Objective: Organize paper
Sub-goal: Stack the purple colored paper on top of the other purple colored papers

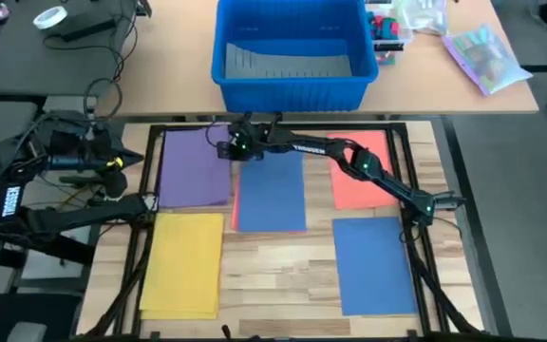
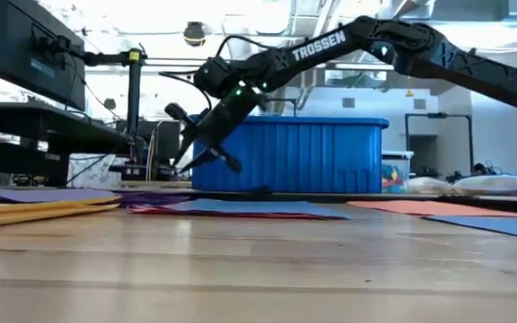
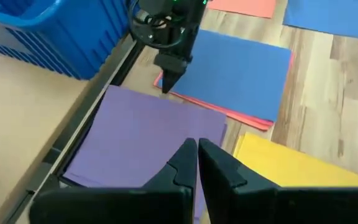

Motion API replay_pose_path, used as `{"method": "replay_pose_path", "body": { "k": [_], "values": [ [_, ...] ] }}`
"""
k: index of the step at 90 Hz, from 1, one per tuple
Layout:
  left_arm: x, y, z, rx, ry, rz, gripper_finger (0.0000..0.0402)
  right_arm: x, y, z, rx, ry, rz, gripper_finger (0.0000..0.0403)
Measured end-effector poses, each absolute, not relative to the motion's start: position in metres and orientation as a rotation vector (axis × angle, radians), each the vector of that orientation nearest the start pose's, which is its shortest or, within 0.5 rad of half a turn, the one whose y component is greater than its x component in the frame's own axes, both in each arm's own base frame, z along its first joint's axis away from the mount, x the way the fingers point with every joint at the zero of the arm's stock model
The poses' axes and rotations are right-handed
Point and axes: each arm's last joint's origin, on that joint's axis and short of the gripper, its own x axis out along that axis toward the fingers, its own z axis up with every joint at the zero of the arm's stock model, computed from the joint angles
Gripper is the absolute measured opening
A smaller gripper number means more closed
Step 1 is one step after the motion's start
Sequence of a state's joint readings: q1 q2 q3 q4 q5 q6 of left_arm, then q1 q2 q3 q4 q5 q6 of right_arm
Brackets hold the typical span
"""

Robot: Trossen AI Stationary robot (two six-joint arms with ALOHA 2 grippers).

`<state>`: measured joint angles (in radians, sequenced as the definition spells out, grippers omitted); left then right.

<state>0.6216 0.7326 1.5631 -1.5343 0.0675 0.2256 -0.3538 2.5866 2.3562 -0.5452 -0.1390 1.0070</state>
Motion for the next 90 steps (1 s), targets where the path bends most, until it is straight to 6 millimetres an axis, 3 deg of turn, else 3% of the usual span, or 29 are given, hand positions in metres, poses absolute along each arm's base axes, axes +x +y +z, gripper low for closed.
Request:
{"method": "replay_pose_path", "body": {
  "k": [22,59,76,90],
  "values": [
    [0.016,0.009,0.439,-0.034,0.724,0.451,0.0000,0.536,-0.178,0.175,1.092,0.629,-0.557,0.0065],
    [0.016,0.009,0.439,0.010,0.737,0.433,0.0000,0.547,-0.107,0.166,0.230,0.873,-0.109,0.0065],
    [0.016,0.009,0.439,0.020,0.740,0.429,0.0000,0.544,-0.089,0.159,0.049,0.967,-0.103,0.0065],
    [0.016,0.009,0.439,0.021,0.740,0.429,0.0000,0.543,-0.087,0.155,0.030,0.995,-0.091,0.0065]
  ]
}}
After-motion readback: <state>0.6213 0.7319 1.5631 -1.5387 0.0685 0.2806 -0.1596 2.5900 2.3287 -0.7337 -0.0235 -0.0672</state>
